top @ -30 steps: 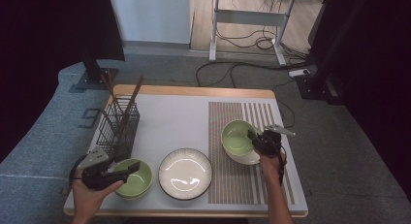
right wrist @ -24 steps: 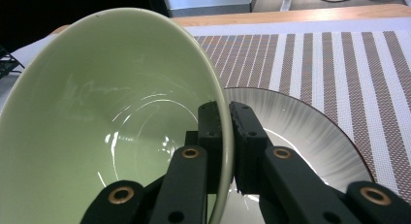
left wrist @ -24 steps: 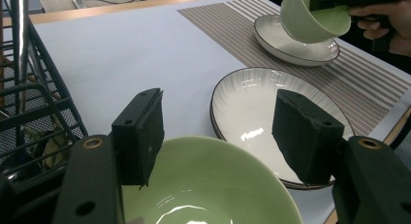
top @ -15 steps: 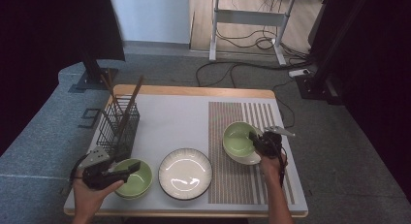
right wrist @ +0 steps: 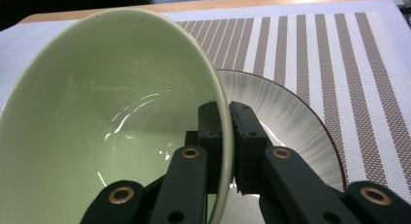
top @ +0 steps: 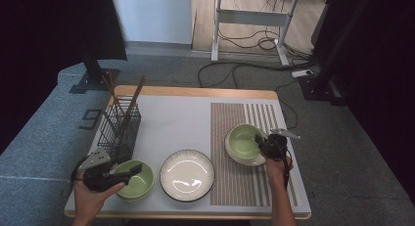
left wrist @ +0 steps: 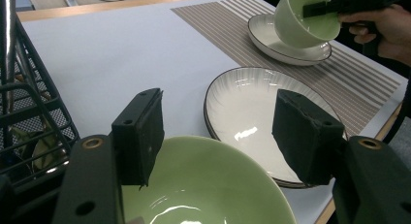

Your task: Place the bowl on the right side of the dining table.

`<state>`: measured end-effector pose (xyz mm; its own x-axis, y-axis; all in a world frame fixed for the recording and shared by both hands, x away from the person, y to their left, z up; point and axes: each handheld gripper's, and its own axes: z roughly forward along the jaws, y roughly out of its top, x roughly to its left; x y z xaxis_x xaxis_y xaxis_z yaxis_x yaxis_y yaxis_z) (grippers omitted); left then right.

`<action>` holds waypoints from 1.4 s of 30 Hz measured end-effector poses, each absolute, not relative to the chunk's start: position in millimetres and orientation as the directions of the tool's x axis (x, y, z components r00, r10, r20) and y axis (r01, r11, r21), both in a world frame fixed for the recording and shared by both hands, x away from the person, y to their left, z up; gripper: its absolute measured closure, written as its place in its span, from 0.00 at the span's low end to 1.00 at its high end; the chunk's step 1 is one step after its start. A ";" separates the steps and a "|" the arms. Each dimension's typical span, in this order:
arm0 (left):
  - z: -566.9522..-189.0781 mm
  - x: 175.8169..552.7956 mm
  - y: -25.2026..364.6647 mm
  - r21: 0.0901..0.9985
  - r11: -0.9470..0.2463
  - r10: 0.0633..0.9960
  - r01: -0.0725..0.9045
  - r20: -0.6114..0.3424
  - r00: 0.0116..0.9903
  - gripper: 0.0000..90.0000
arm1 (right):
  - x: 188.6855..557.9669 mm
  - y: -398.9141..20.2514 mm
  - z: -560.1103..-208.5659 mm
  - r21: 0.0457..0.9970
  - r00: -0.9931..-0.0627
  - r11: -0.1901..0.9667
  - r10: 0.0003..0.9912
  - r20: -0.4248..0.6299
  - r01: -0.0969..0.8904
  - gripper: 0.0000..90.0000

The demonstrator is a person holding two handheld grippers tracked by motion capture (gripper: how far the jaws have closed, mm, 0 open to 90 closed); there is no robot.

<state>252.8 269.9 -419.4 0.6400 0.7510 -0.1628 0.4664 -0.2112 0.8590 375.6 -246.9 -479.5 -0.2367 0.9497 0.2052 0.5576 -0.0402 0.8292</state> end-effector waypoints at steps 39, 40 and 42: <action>-420.0 252.5 267.7 0.858 -0.227 0.756 0.462 -0.144 0.638 0.40 | 380.2 -256.1 -493.2 0.800 -0.170 -0.054 0.966 0.193 0.598 0.94; -420.0 252.5 267.5 0.857 -0.228 0.757 0.462 -0.143 0.638 0.40 | 380.2 -256.4 -493.5 0.798 -0.168 -0.059 0.966 0.198 0.599 0.93; -420.1 252.5 266.9 0.857 -0.228 0.756 0.462 -0.143 0.638 0.40 | 380.3 -257.4 -494.2 0.797 -0.169 -0.065 0.964 0.206 0.600 0.93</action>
